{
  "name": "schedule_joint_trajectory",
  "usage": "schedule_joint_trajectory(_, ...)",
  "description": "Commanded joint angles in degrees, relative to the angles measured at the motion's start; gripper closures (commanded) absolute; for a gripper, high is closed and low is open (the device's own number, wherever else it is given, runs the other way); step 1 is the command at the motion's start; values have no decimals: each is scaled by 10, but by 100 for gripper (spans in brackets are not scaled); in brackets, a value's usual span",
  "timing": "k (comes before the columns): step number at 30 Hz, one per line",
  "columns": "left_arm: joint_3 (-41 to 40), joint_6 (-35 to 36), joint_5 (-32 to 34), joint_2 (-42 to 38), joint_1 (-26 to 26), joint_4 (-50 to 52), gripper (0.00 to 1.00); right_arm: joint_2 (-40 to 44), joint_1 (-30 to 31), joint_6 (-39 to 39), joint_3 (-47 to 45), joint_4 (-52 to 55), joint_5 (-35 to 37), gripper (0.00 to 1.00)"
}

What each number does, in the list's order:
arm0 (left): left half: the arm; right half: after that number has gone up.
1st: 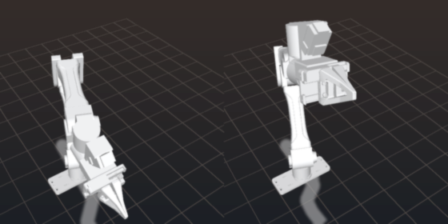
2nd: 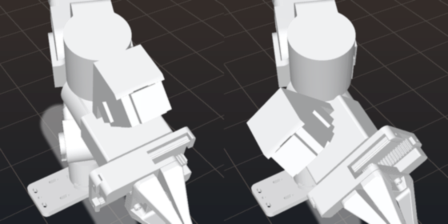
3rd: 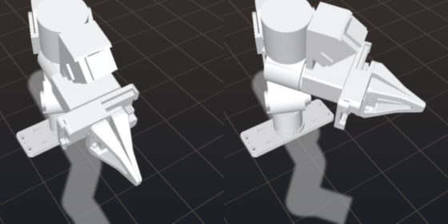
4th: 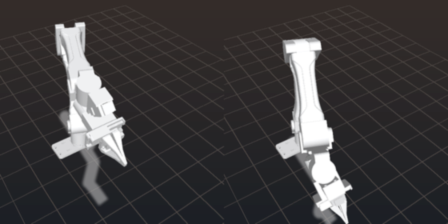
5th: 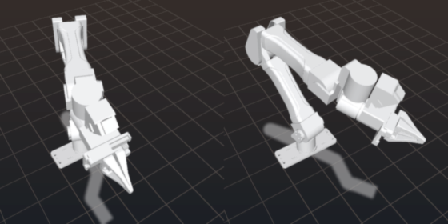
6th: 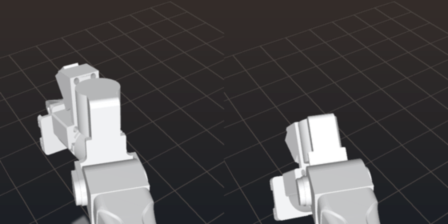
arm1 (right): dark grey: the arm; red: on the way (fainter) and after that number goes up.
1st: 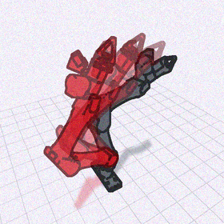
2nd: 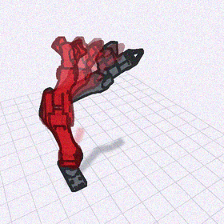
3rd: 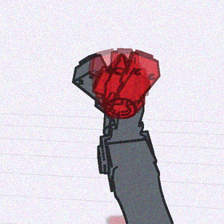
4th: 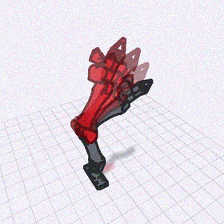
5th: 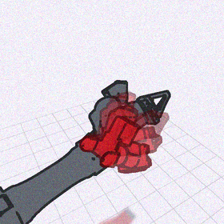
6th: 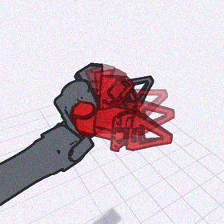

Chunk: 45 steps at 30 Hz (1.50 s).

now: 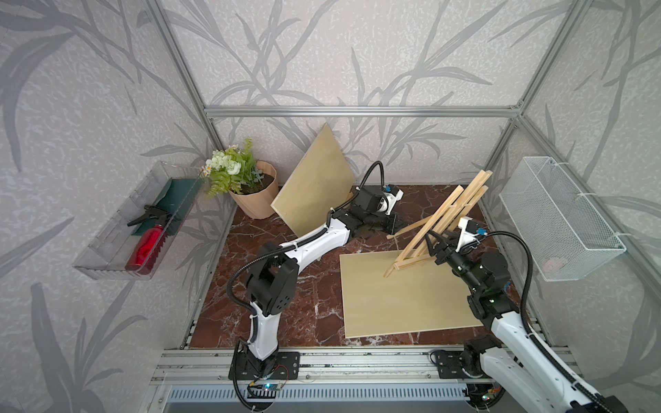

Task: Disassemble the easel
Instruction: Fold up the easel.

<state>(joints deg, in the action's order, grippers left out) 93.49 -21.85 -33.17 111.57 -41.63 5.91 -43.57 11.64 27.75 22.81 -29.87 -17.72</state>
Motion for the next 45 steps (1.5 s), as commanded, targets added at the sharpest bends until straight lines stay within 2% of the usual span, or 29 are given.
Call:
schedule_joint_trajectory(1, 25, -12, -71, 13, -14, -7, 85, 19, -7, 11, -5, -55, 28, 55)
schedule_joint_trajectory(5, 32, -18, -100, 20, -35, -17, 85, 25, -15, 20, -12, -57, 36, 55)
schedule_joint_trajectory(7, 41, -35, -138, 32, -43, -32, 85, 28, -19, 24, -15, -59, 40, 54)
schedule_joint_trajectory(17, 78, -115, -259, 84, -52, -88, 87, 30, -28, 34, -24, -70, 45, 53)
schedule_joint_trajectory(23, 66, -203, -336, 95, -53, -196, 87, 30, -29, 38, -27, -71, 51, 48)
schedule_joint_trajectory(25, 59, -249, -356, 101, -53, -256, 87, 30, -30, 41, -27, -71, 53, 46)
schedule_joint_trajectory(28, 53, -369, -386, 121, -52, -407, 88, 27, -31, 41, -27, -70, 54, 48)
schedule_joint_trajectory(31, 59, -477, -380, 148, -43, -535, 90, 20, -31, 42, -25, -73, 50, 56)
schedule_joint_trajectory(35, 65, -538, -364, 170, -20, -589, 92, 14, -31, 43, -22, -71, 47, 58)
schedule_joint_trajectory(39, 41, -613, -337, 166, 8, -697, 92, 18, -32, 44, -14, -58, 54, 60)
schedule_joint_trajectory(42, 4, -618, -314, 140, 31, -720, 92, 25, -32, 39, 10, -19, 70, 62)
schedule_joint_trajectory(45, -39, -567, -294, 99, 49, -682, 92, 34, -31, 31, 51, 67, 117, 64)
